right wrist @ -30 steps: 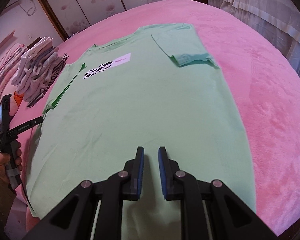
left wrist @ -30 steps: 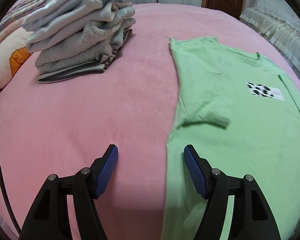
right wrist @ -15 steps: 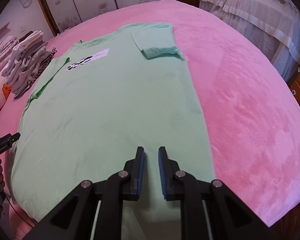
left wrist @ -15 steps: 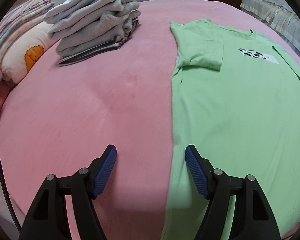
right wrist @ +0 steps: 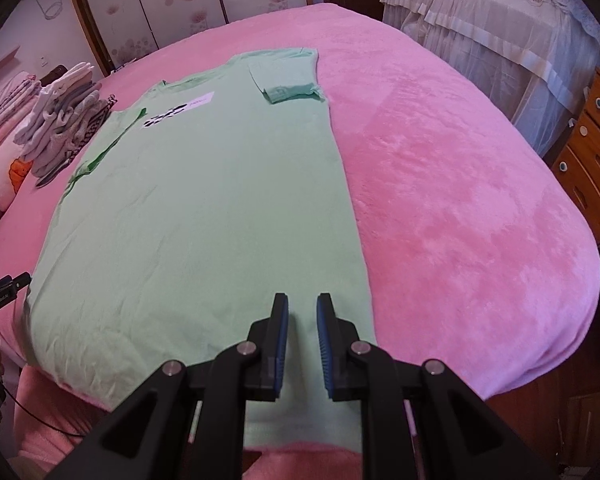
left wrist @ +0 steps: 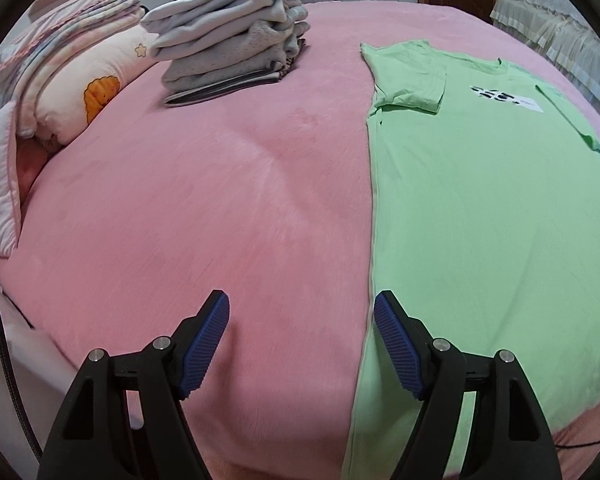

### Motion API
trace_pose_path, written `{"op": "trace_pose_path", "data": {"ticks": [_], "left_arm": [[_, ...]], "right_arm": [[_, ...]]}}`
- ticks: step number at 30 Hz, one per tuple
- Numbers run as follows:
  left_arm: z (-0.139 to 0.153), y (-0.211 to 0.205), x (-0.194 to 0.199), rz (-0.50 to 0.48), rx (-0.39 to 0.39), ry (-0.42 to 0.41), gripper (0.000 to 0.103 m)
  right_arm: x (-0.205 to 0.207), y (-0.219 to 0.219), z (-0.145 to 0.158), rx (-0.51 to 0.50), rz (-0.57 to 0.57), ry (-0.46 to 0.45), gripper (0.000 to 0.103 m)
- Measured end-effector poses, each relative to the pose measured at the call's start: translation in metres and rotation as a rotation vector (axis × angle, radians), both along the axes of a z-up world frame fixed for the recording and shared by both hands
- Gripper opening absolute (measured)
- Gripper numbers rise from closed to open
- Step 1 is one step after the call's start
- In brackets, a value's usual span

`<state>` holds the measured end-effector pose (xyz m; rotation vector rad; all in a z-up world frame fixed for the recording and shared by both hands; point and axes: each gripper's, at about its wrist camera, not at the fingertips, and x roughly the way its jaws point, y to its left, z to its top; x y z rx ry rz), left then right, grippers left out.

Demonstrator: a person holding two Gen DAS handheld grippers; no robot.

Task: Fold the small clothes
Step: 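Move both tools down to the hem of the green shirt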

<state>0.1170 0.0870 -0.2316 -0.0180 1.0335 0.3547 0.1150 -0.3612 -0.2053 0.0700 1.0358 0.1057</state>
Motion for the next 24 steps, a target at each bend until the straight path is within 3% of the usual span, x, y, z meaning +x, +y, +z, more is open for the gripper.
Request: {"op": "trace_pose_path", "data": {"ticks": [6, 18, 24], "left_arm": [[0.009, 0.011, -0.033, 0.021, -0.072, -0.023, 0.074], [-0.001, 0.011, -0.071, -0.023, -0.270, -0.009, 0.074], [0.004, -0.001, -0.079, -0.039, -0.259, -0.035, 0.074]], "right_arm": [[-0.027, -0.002, 0.014, 0.004, 0.017, -0.041, 0.014], [-0.057, -0.006, 0.014, 0.013, 0.040, -0.053, 0.014], [-0.065, -0.003, 0.017, 0.014, 0.050, -0.057, 0.015]]}}
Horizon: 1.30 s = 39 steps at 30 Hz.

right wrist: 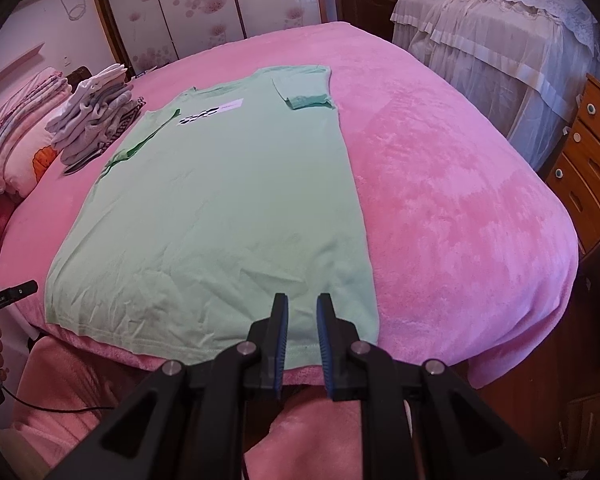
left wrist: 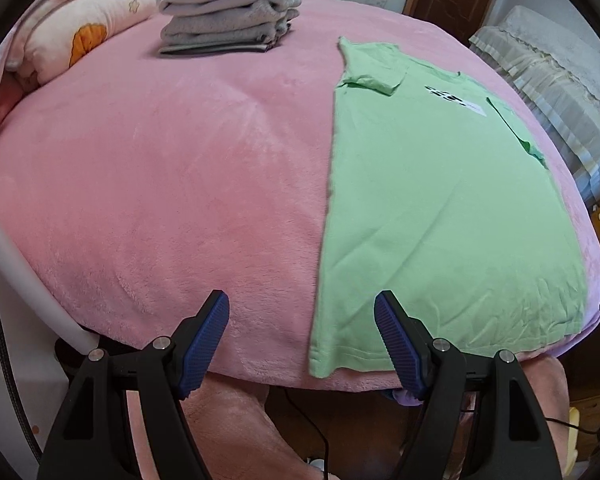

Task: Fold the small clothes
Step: 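Move both tools down to the hem of the green shirt, then grasp the shirt hem with the left tool while the right tool grasps it too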

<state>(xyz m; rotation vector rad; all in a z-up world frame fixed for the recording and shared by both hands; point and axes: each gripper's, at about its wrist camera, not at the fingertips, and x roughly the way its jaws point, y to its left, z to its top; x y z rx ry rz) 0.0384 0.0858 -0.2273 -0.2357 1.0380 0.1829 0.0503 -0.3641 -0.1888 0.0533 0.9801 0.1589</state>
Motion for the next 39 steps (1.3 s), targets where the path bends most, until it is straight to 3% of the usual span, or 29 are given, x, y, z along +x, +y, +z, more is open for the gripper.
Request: {"op": "trace_pose_path", "data": {"ticks": [2, 4, 6, 10, 18, 25, 31, 39], "left_arm": [[0.003, -0.007, -0.003, -0.020, 0.008, -0.011, 0.074], [0.003, -0.013, -0.004, -0.044, -0.013, -0.017, 0.074], [0.002, -0.017, -0.005, -0.065, -0.030, -0.020, 0.074], [-0.010, -0.023, -0.006, -0.100, -0.034, 0.012, 0.074], [-0.036, -0.010, -0.007, -0.121, -0.167, 0.042, 0.074], [-0.052, 0.002, -0.011, -0.147, -0.269, 0.017, 0.074], [-0.061, 0.006, -0.010, -0.157, -0.319, 0.009, 0.074], [-0.063, -0.001, -0.010, -0.200, -0.340, 0.012, 0.065]], "right_arm": [[-0.002, 0.000, 0.001, -0.003, 0.005, 0.000, 0.016], [-0.004, 0.000, 0.001, -0.011, 0.007, -0.004, 0.033], [-0.006, 0.000, 0.001, -0.014, 0.006, -0.011, 0.041], [-0.005, -0.006, -0.006, -0.021, 0.008, 0.005, 0.042], [-0.003, -0.030, -0.031, -0.008, 0.003, 0.081, 0.042], [0.003, -0.049, -0.054, 0.081, 0.003, 0.140, 0.042], [0.015, -0.058, -0.067, 0.119, 0.007, 0.166, 0.042], [0.024, -0.062, -0.079, 0.175, 0.023, 0.193, 0.041]]}}
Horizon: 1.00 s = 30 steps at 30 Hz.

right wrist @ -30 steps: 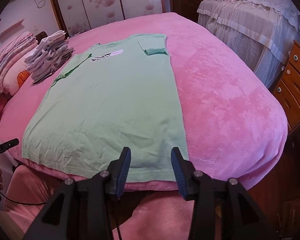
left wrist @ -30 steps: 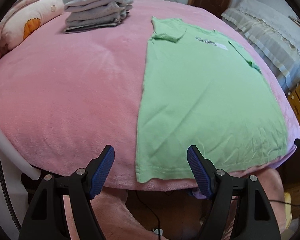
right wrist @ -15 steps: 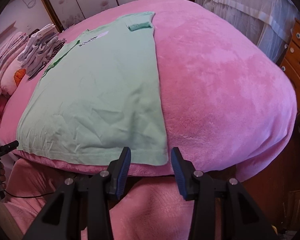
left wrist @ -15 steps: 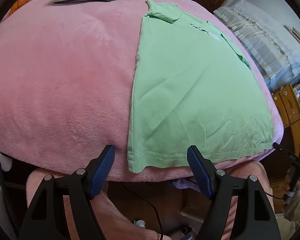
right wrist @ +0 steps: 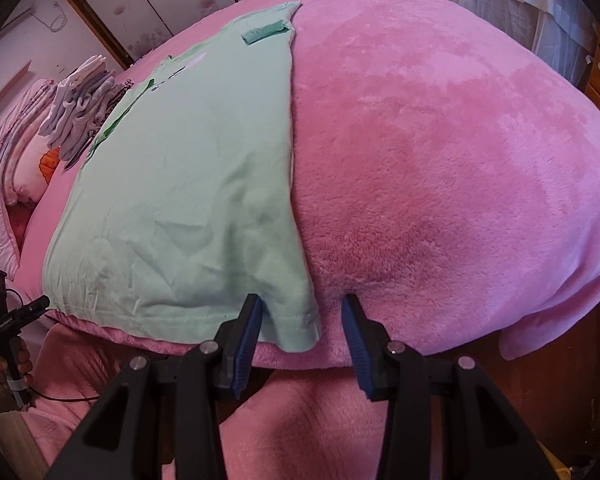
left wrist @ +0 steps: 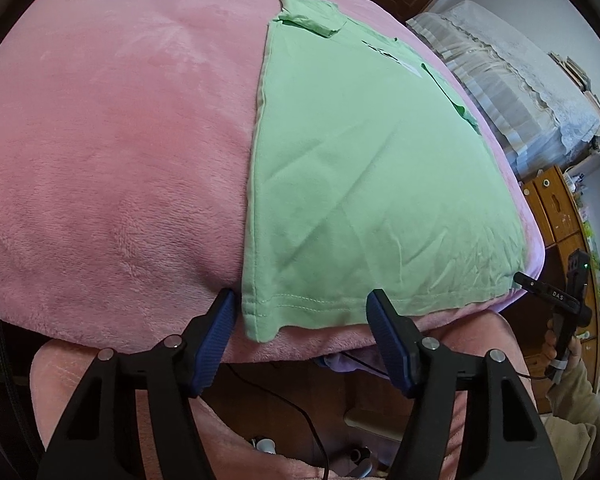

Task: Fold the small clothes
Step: 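Grasp the shirt hem with the left tool while the right tool grasps it too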

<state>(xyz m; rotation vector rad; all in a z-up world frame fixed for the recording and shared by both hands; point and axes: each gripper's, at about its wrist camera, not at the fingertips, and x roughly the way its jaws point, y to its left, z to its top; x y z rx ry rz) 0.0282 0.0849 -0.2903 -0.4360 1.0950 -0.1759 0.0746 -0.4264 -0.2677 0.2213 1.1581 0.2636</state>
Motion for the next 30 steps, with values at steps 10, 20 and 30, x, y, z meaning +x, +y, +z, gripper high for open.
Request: {"op": "trace_pose_path", "data": {"ticks": [10, 20, 30], "left_arm": [[-0.006, 0.005, 0.005, 0.012, -0.081, 0.027, 0.007], [0.029, -0.005, 0.008, -0.023, -0.173, -0.056, 0.005], [0.093, 0.029, 0.053, 0.192, -0.411, -0.269, 0.005]], "right_arm": [[-0.001, 0.006, -0.004, 0.048, 0.049, 0.018, 0.008], [-0.007, 0.006, 0.037, 0.126, 0.060, -0.076, 0.005], [0.037, 0.001, 0.137, 0.291, 0.054, -0.302, 0.005]]}}
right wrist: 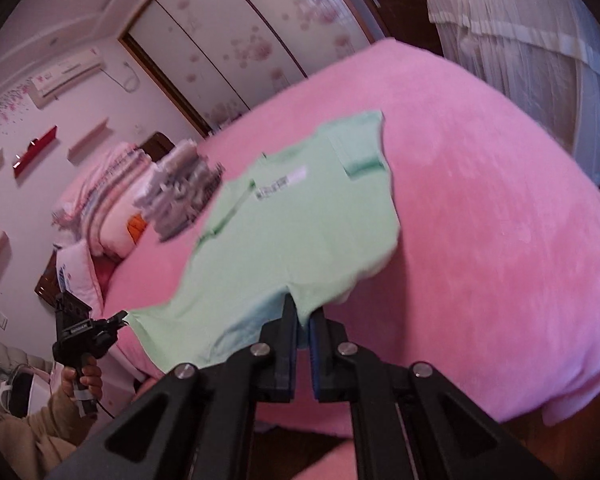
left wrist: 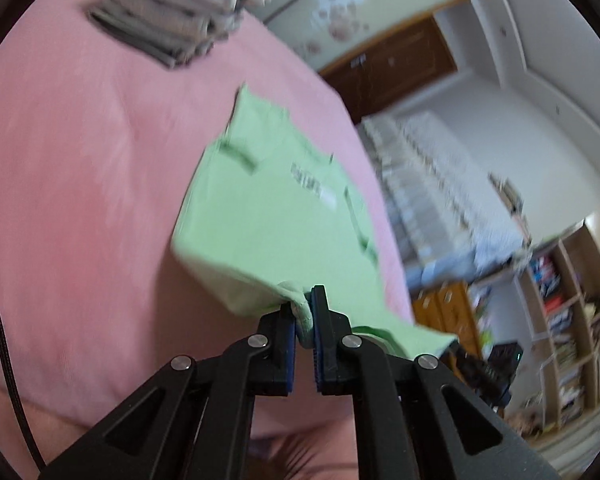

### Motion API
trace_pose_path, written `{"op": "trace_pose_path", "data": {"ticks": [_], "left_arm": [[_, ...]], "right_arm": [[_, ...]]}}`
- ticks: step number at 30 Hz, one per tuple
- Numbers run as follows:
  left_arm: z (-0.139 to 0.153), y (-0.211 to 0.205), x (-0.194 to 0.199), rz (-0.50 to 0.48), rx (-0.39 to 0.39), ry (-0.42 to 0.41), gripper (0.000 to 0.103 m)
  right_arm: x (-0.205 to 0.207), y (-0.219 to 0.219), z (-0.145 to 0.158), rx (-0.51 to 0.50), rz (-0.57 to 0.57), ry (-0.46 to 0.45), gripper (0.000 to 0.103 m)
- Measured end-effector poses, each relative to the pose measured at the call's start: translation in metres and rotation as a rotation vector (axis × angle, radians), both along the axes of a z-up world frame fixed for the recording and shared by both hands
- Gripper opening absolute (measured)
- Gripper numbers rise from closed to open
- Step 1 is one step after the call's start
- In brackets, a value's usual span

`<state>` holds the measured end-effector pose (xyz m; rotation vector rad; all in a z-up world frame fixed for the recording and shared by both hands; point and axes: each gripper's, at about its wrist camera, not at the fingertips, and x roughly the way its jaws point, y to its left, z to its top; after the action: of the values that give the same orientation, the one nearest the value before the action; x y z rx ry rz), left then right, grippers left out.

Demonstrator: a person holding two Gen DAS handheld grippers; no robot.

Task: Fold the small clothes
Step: 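Grasp the shirt hem with the left tool while the right tool grasps it too, then lift the hem with both tools and fold it toward the collar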

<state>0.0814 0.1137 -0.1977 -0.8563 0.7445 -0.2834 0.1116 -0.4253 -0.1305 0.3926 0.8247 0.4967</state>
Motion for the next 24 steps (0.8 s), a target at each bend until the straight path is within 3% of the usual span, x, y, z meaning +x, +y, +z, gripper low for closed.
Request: {"op": "trace_pose_path", "data": {"ticks": [6, 10, 18, 24], "left_arm": [[0.040, 0.015, 0.083, 0.108, 0.055, -0.031, 0.005], [0.055, 0.030, 0.144, 0.144, 0.095, -0.030, 0.005], [0.042, 0.032, 0.263, 0.163, 0.165, 0.014, 0.005], [0.014, 0.038, 0.324, 0.189, 0.160, 0.060, 0.005]], "right_arm": [[0.073, 0.014, 0.039, -0.012, -0.032, -0.071, 0.005], [0.142, 0.020, 0.046, -0.016, -0.078, -0.072, 0.005], [0.267, 0.033, 0.016, -0.014, -0.164, -0.001, 0.005], [0.328, 0.038, -0.018, -0.023, -0.216, 0.066, 0.005]]}}
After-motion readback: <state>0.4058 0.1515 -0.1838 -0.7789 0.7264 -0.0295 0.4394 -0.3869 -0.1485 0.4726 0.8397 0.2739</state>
